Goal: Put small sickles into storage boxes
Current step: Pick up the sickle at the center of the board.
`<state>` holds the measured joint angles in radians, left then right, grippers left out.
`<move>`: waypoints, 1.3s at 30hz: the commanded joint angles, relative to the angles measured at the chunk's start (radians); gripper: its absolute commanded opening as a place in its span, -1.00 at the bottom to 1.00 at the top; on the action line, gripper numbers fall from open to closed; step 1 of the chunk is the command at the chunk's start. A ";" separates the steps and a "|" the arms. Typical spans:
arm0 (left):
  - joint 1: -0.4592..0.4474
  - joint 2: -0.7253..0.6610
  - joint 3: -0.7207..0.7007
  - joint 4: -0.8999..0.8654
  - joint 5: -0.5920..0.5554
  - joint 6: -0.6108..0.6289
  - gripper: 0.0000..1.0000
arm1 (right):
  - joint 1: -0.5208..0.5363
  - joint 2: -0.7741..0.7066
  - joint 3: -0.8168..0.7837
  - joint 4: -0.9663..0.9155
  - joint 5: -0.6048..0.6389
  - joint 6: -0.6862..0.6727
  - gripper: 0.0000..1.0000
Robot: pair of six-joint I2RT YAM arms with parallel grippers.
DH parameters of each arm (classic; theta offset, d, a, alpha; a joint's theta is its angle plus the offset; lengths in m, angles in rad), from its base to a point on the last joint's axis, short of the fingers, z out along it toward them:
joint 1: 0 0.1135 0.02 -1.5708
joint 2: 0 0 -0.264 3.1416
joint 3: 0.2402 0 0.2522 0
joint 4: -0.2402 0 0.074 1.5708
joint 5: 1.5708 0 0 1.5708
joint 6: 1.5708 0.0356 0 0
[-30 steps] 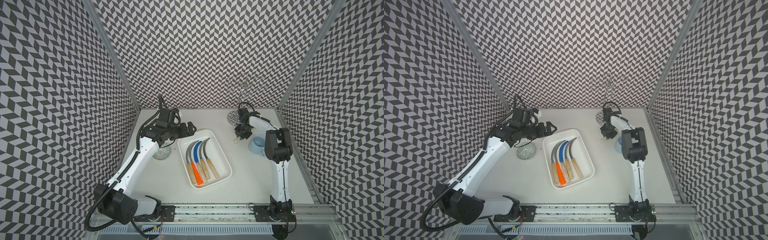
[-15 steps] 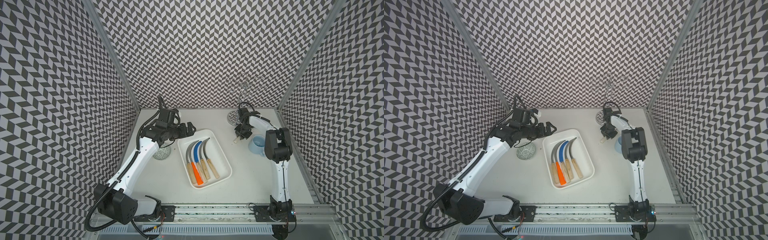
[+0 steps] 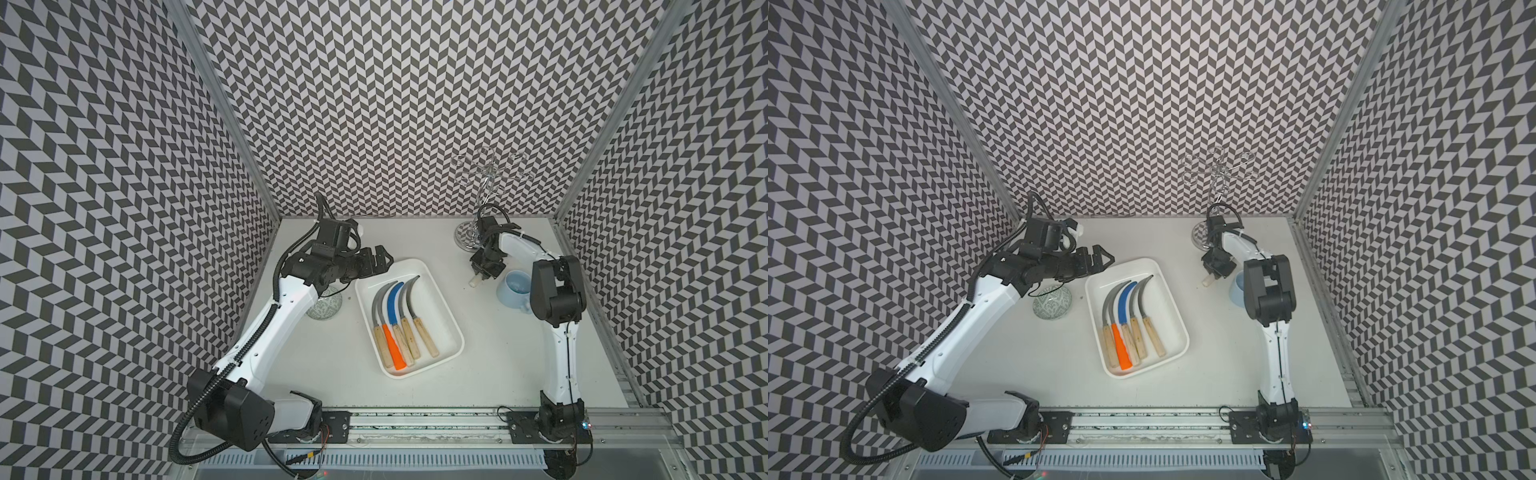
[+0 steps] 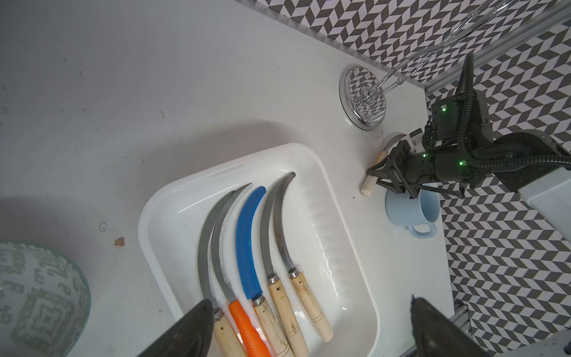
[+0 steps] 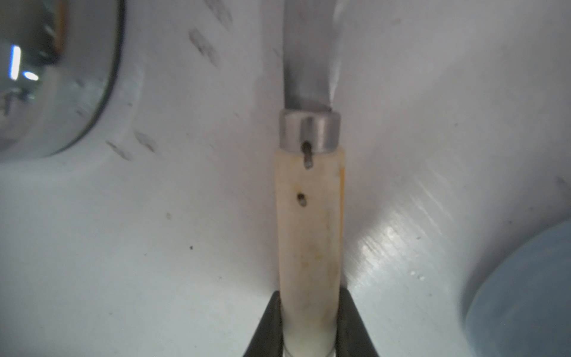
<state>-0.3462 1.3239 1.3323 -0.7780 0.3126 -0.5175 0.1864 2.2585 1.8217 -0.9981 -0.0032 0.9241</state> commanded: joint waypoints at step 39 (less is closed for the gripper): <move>-0.008 -0.174 -0.147 0.036 0.058 -0.061 1.00 | 0.137 -0.312 -0.128 -0.057 0.123 0.038 -1.00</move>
<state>-0.3473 1.1770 1.1954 -0.7494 0.3645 -0.5705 0.2993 2.0171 1.7149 -1.0286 0.0910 0.9356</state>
